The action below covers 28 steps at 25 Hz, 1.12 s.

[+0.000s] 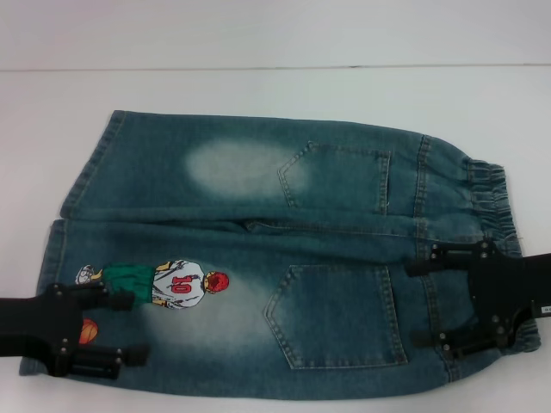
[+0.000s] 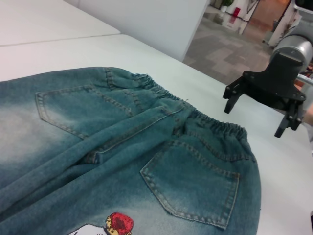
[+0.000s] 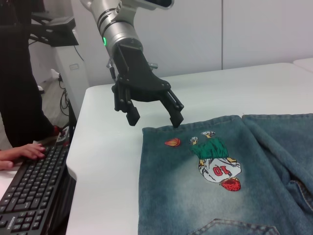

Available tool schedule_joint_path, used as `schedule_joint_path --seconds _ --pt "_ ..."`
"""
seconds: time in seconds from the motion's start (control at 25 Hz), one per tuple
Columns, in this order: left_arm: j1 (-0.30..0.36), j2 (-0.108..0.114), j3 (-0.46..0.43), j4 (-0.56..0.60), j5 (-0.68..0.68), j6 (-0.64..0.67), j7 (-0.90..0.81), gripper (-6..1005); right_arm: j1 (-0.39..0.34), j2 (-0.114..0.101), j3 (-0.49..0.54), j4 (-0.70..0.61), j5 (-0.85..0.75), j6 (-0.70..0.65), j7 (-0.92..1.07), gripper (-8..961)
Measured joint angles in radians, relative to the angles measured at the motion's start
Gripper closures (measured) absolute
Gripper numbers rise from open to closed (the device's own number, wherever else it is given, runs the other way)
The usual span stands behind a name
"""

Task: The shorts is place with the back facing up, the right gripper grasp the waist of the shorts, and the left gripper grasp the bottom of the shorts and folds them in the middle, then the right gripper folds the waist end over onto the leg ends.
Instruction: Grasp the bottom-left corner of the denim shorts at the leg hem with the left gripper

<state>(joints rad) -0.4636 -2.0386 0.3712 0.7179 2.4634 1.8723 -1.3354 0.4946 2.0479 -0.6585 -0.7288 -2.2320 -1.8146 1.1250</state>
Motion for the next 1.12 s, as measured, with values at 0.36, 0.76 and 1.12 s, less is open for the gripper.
schedule_joint_path --seconds 0.36,0.76,1.12 --pt "0.0 -0.002 0.0 0.0 0.012 -0.007 -0.005 81 0.004 0.0 -0.009 0.0 0.0 0.0 0.001 44" --pt "-0.003 -0.004 -0.001 0.006 0.012 -0.024 -0.016 81 0.004 0.0 -0.011 0.003 0.0 0.003 0.001 45" --pt "0.003 -0.011 0.005 0.121 0.04 0.008 -0.198 81 0.014 0.0 -0.012 -0.004 0.0 0.005 0.036 46"
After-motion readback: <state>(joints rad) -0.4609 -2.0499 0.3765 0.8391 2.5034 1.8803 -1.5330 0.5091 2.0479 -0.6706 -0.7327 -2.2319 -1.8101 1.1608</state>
